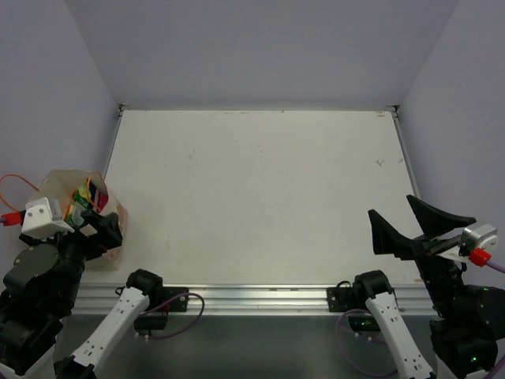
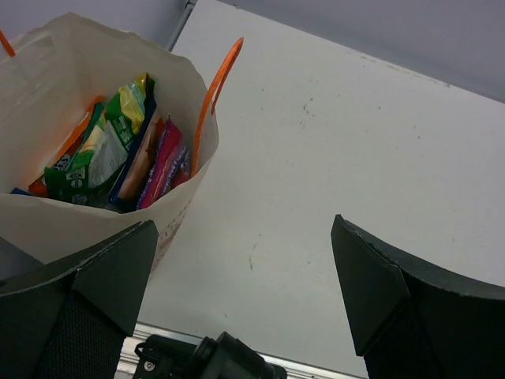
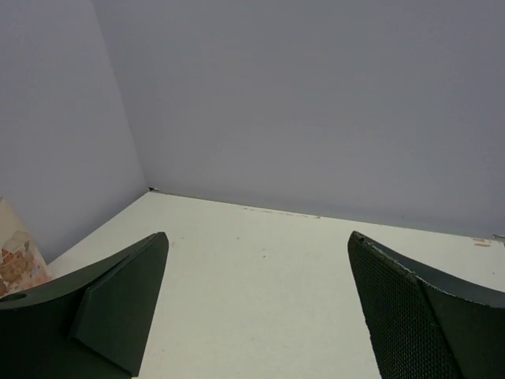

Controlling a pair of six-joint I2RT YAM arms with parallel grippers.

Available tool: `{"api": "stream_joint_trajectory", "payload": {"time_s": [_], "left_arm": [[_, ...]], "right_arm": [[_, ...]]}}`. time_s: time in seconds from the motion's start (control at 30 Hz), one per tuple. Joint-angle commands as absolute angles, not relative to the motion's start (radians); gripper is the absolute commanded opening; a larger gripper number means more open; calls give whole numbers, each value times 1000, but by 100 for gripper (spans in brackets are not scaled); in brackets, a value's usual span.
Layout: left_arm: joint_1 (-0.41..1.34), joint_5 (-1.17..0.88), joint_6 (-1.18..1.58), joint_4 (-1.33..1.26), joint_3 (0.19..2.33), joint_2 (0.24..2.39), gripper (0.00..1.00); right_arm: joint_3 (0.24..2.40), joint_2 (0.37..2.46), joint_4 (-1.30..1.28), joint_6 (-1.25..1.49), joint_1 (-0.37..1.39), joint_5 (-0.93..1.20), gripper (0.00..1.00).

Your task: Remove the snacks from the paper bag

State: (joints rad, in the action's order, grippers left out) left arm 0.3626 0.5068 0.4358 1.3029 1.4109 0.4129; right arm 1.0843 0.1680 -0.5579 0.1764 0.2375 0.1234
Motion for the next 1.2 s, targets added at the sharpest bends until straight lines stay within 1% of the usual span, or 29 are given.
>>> {"api": "stream_joint_trajectory", "payload": {"time_s": [0.0,0.17,0.37,0.47,0.63,0.73,0.83,1.0,1.03,1.17], "left_arm": [[367,526,459,1269,1401,437,100],[368,526,460,1261,1394,454,100],[367,551,416,1184,1365,489,100],[368,610,376,1128,1345,544,100],[368,781,328,1065,1327,659,100],[368,810,302,1031,1305,744,100],[367,827,301,1014,1286,784,100],[365,865,291,986,1194,816,100],[364,867,294,982,1189,824,100],[341,903,252,963,1169,828,93]], "right_arm": [[1075,186,-525,195,242,132,99],[1057,183,-522,215,242,129,99],[1022,195,-526,233,242,202,99],[999,201,-522,238,242,219,99],[985,219,-497,249,242,284,99],[982,224,-491,250,244,301,99],[960,210,-480,253,250,302,99],[942,183,-476,253,261,302,99],[939,180,-476,255,262,304,99],[934,167,-477,250,267,305,99]]}}
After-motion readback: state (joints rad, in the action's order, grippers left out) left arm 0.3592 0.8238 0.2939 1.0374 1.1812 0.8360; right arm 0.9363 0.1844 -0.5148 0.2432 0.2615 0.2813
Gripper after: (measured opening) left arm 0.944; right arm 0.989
